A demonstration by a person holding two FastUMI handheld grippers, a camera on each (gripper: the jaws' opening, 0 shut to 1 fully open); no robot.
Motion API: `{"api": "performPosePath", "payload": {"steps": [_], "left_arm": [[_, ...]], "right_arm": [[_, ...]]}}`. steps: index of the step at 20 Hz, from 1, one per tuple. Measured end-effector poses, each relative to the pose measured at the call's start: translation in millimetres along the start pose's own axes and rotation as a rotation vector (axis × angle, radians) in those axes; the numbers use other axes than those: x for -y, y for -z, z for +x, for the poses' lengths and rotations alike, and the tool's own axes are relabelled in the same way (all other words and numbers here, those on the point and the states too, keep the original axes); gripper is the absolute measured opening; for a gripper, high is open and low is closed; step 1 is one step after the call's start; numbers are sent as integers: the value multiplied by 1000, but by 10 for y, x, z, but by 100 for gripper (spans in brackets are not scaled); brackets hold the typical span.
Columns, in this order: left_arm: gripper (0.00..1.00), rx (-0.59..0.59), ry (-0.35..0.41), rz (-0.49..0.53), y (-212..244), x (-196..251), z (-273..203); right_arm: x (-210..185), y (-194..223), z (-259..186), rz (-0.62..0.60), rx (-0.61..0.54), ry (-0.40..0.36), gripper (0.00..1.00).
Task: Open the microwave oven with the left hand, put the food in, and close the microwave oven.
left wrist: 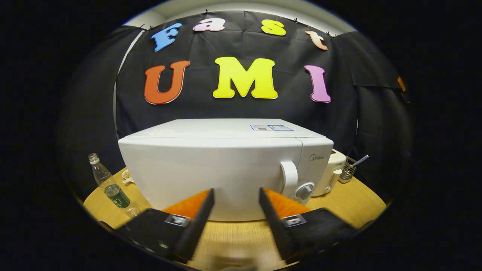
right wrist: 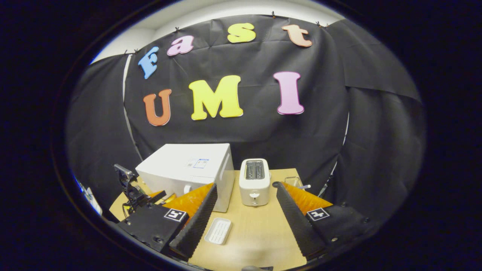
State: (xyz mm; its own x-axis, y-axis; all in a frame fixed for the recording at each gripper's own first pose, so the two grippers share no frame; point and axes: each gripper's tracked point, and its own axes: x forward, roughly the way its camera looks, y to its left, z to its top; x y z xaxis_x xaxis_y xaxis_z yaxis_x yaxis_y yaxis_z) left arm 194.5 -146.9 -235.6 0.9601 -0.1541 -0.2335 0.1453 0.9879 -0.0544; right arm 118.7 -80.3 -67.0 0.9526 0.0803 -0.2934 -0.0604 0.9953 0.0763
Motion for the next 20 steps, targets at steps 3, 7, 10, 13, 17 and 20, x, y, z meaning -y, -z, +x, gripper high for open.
{"api": "performPosePath", "payload": {"steps": [3, 7, 10, 13, 17, 20], "left_arm": [[93, 8, -34, 12, -49, -87, -178], [93, 30, -59, 30, -168, -115, -419], [93, 70, -78, 54, -377, -171, -760], [88, 117, -77, 55, -648, -254, -1212], [95, 156, -79, 44, -1139, -473, -1856], [95, 182, -71, 34, -1485, -626, -2273]], "right_arm": [[16, 23, -62, -23, 9, -7, 100], [-16, 29, -159, -35, 21, -41, 91], [-101, 36, -231, -66, 46, -60, 100], [-298, 17, -369, -73, 79, -58, 100], [-742, -90, -643, -89, 140, -73, 100], [-1109, -162, -870, -77, 174, -85, 100]]}}
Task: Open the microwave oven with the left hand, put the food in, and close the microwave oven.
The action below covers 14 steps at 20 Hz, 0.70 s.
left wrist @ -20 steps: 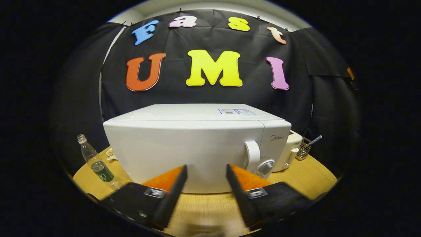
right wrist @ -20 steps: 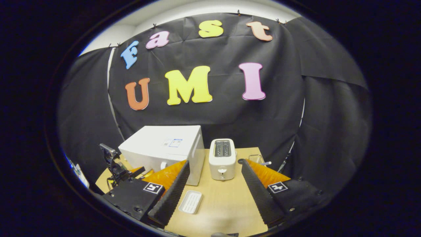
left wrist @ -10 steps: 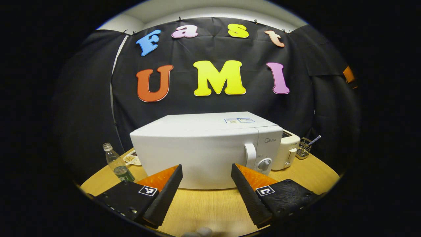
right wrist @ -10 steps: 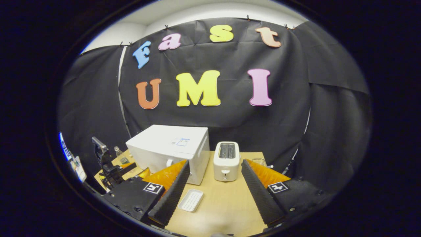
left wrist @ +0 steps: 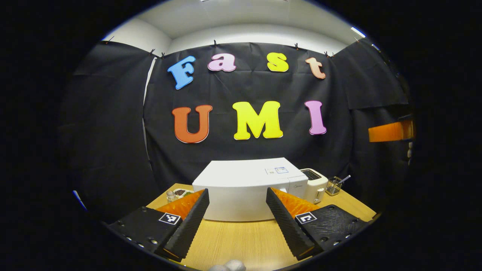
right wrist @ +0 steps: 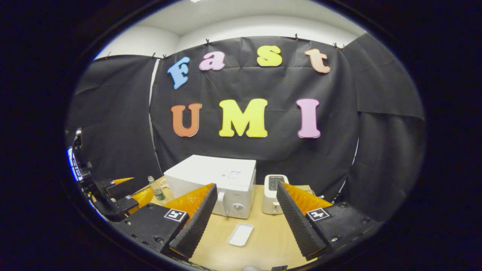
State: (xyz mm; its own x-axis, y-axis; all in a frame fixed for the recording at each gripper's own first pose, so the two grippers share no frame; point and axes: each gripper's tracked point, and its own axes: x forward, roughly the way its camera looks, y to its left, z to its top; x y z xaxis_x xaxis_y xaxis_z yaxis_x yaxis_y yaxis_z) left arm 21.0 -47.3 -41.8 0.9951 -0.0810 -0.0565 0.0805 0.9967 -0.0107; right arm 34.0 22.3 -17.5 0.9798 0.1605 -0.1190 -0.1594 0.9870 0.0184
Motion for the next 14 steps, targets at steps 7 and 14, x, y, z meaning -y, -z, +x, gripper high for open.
{"api": "performPosePath", "payload": {"steps": [7, 14], "left_arm": [[95, 54, 29, -22, -584, -422, -485], [95, 87, 43, 12, -817, -666, -670]], "right_arm": [[-480, -195, -407, -9, 88, 38, 100], [-653, -207, -591, 35, 118, 95, 100]]}}
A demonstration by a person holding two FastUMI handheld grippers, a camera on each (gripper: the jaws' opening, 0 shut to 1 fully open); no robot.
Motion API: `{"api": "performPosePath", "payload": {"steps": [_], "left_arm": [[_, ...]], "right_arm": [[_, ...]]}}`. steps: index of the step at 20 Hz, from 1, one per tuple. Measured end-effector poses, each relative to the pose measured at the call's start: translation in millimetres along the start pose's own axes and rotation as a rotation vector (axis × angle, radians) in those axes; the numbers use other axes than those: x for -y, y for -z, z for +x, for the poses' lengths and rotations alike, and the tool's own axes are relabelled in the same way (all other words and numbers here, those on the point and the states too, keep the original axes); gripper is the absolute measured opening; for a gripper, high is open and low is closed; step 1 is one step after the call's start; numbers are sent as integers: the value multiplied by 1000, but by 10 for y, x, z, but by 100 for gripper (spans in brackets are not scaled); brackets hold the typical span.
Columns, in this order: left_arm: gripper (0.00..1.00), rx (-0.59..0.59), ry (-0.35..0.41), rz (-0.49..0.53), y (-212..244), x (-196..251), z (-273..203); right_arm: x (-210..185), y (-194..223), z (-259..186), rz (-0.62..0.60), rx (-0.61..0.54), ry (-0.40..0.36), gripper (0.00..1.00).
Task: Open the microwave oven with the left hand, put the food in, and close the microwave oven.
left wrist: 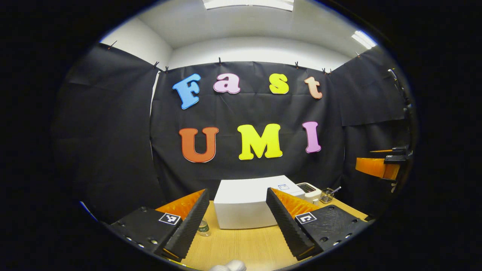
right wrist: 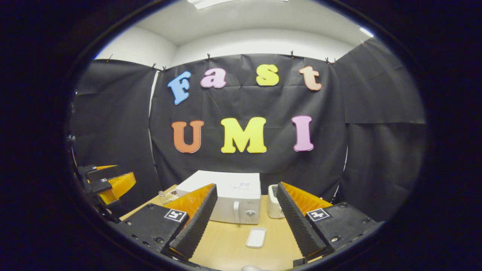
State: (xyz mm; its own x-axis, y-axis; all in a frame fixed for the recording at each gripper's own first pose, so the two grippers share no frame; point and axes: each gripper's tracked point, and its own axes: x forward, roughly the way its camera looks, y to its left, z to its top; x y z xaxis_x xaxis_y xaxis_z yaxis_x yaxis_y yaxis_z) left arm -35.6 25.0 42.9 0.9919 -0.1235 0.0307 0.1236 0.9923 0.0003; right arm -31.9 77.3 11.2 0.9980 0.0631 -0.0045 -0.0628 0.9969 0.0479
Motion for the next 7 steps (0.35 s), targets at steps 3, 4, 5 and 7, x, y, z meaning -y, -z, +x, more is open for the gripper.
{"api": "performPosePath", "payload": {"steps": [3, 4, 5, 7], "left_arm": [[95, 16, -16, -4, -74, -98, -4], [95, 19, -20, -8, -89, -113, -6], [95, 17, -28, -13, -95, -141, -7], [94, 17, -31, -24, -113, -161, 6]], "right_arm": [[-21, -4, 0, 2, 4, 10, 100], [-35, 0, 0, 2, 3, 10, 100], [-50, 7, 5, 3, 4, 14, 100], [-69, 47, 21, 10, -3, 15, 100]]}}
